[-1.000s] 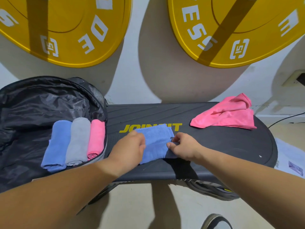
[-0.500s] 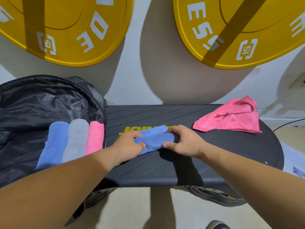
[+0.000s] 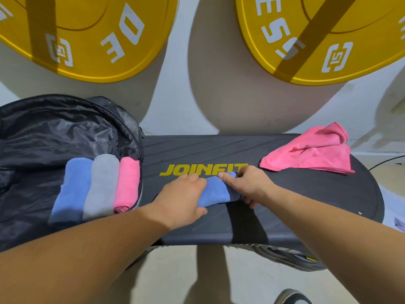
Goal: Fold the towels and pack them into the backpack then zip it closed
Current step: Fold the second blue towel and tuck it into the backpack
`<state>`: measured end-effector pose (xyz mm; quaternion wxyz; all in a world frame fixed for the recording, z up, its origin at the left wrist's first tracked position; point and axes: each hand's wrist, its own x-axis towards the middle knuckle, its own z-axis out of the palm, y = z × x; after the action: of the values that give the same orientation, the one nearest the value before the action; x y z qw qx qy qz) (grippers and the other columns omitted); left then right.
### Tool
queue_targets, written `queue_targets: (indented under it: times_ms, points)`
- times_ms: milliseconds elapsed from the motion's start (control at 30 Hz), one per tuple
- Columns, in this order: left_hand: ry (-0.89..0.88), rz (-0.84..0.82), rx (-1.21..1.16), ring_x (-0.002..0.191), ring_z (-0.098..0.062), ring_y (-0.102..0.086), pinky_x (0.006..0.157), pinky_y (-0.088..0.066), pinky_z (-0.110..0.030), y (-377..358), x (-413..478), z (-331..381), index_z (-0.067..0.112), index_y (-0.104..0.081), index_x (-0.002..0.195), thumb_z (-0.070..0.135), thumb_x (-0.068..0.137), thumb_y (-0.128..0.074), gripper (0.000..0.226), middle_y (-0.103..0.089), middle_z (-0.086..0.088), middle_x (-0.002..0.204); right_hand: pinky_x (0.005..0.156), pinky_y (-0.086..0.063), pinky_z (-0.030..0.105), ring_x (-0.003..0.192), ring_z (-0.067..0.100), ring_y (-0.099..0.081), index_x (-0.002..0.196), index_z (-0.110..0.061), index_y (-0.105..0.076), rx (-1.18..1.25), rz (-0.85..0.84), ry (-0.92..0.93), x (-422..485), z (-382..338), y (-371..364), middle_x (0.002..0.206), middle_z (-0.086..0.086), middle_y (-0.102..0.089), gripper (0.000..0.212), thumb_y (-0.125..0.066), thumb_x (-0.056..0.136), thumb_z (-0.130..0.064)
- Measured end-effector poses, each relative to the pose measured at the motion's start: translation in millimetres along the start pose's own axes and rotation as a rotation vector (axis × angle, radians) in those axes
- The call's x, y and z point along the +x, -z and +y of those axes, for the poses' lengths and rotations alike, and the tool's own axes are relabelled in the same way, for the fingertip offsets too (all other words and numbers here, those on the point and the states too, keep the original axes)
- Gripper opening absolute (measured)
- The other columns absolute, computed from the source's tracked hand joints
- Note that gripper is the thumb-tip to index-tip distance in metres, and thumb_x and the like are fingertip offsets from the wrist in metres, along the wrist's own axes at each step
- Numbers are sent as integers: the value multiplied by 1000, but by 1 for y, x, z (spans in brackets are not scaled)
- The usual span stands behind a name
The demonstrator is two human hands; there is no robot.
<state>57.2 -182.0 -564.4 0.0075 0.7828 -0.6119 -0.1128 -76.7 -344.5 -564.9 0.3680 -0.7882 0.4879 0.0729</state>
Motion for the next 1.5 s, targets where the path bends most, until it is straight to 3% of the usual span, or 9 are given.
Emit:
queue_targets:
  times_ms: [200, 533, 633, 800, 867, 967, 1200, 1400, 1500]
  points:
    - [130, 59, -97, 103, -29, -57, 70, -42, -37, -1, 11, 5, 20, -38, 103, 29, 90, -62, 29, -57, -3, 104, 47, -61, 42, 45, 33, -68, 82, 1, -62, 124, 49, -96, -7, -2, 1, 62, 21, -69, 78, -58, 82, -76]
    - [287, 286, -218, 85, -30, -52, 67, -41, -38, 43, 2, 13, 20, -37, 97, 33, 81, -61, 32, -56, -1, 98, 76, -64, 43, 80, 35, -77, 99, 6, -64, 963, 21, -162, -31, -52, 5, 93, 24, -75, 10, -61, 93, -2]
    - [227, 383, -229, 93, -26, -51, 70, -44, -40, 63, -15, 15, 22, -34, 95, 31, 78, -62, 34, -50, 4, 97, 74, -64, 50, 80, 40, -76, 104, 11, -64, 1113, 33, -175, -48, -83, 10, 91, 26, -75, 23, -49, 87, 11]
    - [203, 550, -320, 97, -24, -49, 72, -43, -39, 90, -40, 5, 26, -36, 93, 30, 74, -67, 36, -49, 7, 97, 80, -62, 46, 81, 35, -73, 103, -2, -66, 1313, -73, -54, -81, -118, 30, 92, 18, -74, 23, -58, 93, -21]
    - [177, 558, -352, 93, -19, -51, 69, -40, -37, 96, -50, -2, 26, -39, 92, 38, 76, -71, 38, -50, 10, 94, 73, -63, 41, 82, 31, -75, 112, -8, -65, 1235, -108, -40, -89, -131, 33, 102, 15, -74, 39, -68, 91, -40]
    - [284, 481, -771, 71, -12, -52, 65, -42, -30, 108, -61, -15, 23, -53, 84, 49, 87, -69, 31, -56, 14, 76, 71, -64, 41, 86, 30, -76, 119, -7, -63, 1065, -36, -52, -97, -148, 25, 103, 15, -74, 41, -75, 86, -28]
    - [476, 93, -1629, 67, -20, -56, 59, -42, -29, 122, -98, -63, 22, -54, 82, 29, 95, -70, 22, -61, -3, 76, 82, -61, 48, 85, 31, -74, 116, -10, -64, 1036, -187, -25, -115, -182, -20, 99, 12, -75, 35, -62, 85, -27]
    - [550, 201, -1614, 83, -25, -58, 77, -44, -39, 101, -126, -117, 20, -56, 79, 28, 83, -81, 27, -62, -7, 82, 76, -60, 39, 91, 27, -72, 119, -10, -62, 972, -287, 39, -109, -218, -71, 110, 12, -74, 32, -53, 92, -23]
    - [664, 302, -1385, 84, -27, -65, 79, -52, -40, 94, -137, -152, 18, -61, 88, 29, 77, -82, 26, -69, -5, 93, 79, -62, 43, 92, 23, -67, 121, -12, -58, 579, -158, 196, -102, -241, -101, 111, 8, -68, 32, -50, 97, -31]
